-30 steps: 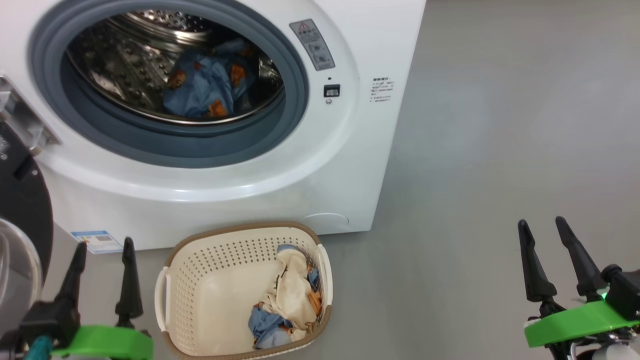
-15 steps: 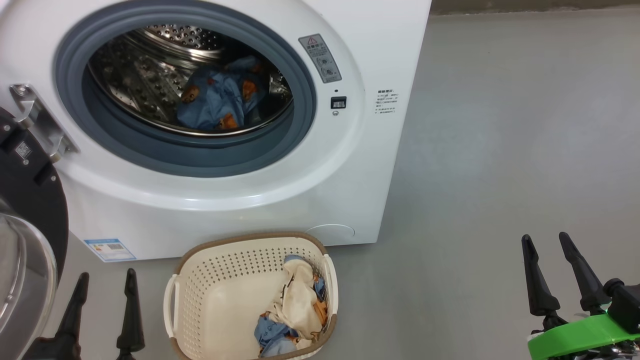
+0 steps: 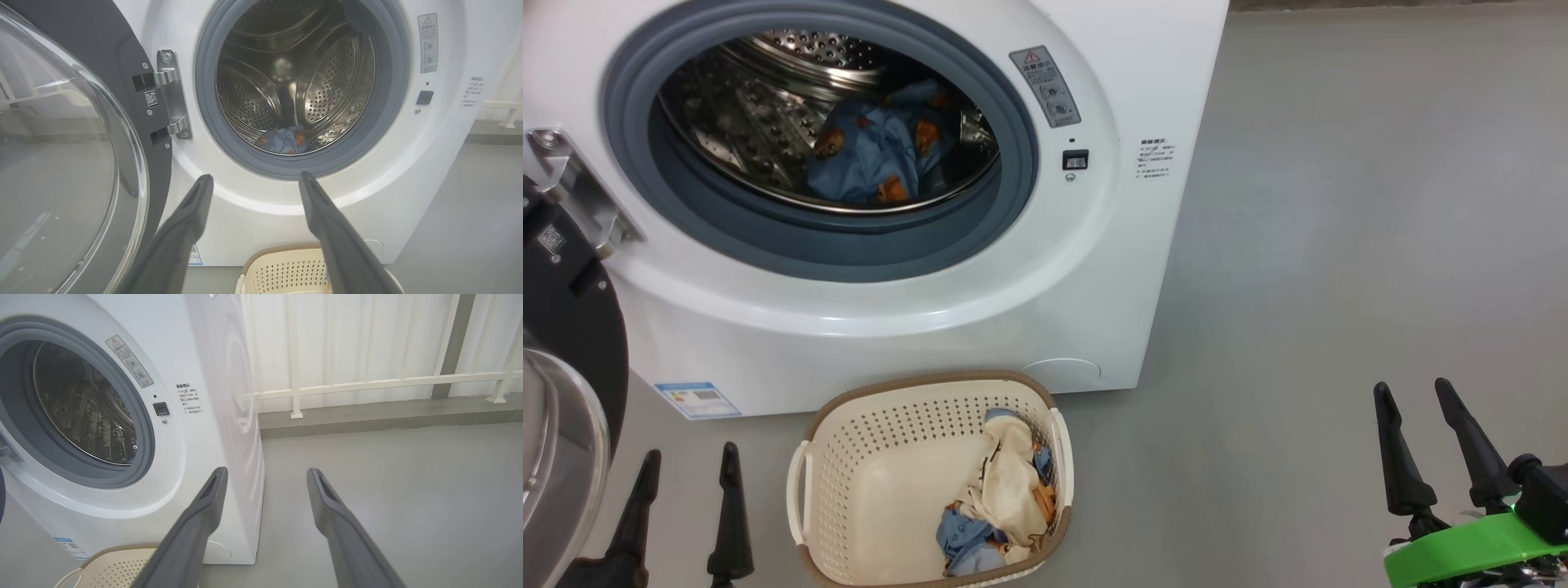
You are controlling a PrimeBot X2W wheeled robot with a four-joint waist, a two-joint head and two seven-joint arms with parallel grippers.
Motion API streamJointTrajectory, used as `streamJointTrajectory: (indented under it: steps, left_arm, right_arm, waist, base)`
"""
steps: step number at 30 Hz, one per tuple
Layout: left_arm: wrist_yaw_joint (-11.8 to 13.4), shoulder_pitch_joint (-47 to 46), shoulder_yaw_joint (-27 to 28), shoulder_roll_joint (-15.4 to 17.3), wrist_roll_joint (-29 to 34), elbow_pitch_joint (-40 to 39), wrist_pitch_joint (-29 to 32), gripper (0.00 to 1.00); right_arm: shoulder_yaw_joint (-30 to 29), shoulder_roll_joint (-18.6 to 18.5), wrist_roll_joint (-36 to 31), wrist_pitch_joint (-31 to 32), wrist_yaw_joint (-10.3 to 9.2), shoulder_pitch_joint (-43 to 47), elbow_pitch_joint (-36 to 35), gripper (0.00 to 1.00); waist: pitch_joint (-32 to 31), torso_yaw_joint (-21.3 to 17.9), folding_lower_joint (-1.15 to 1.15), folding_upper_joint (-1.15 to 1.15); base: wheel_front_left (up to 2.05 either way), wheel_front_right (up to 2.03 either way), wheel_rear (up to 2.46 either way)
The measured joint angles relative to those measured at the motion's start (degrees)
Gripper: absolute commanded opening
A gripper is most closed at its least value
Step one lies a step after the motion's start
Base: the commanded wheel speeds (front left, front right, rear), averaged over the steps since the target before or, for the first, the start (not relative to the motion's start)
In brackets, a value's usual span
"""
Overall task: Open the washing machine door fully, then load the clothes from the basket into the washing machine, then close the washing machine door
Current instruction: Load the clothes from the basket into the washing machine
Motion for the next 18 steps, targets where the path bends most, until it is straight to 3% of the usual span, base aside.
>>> streamJointTrajectory:
  steps: [18]
  left_arm:
    - [0.0,-1.8,-0.86,-0.09,0.0,1.66,0.01,1.0]
  right_arm:
    - [-0.25,0.86,0.0,0.0,0.0,-2.52,-0.23,1.0]
  waist:
    - [4.01,-0.38,0.0,0.0]
  base:
    - [0.0,0.0,0.0]
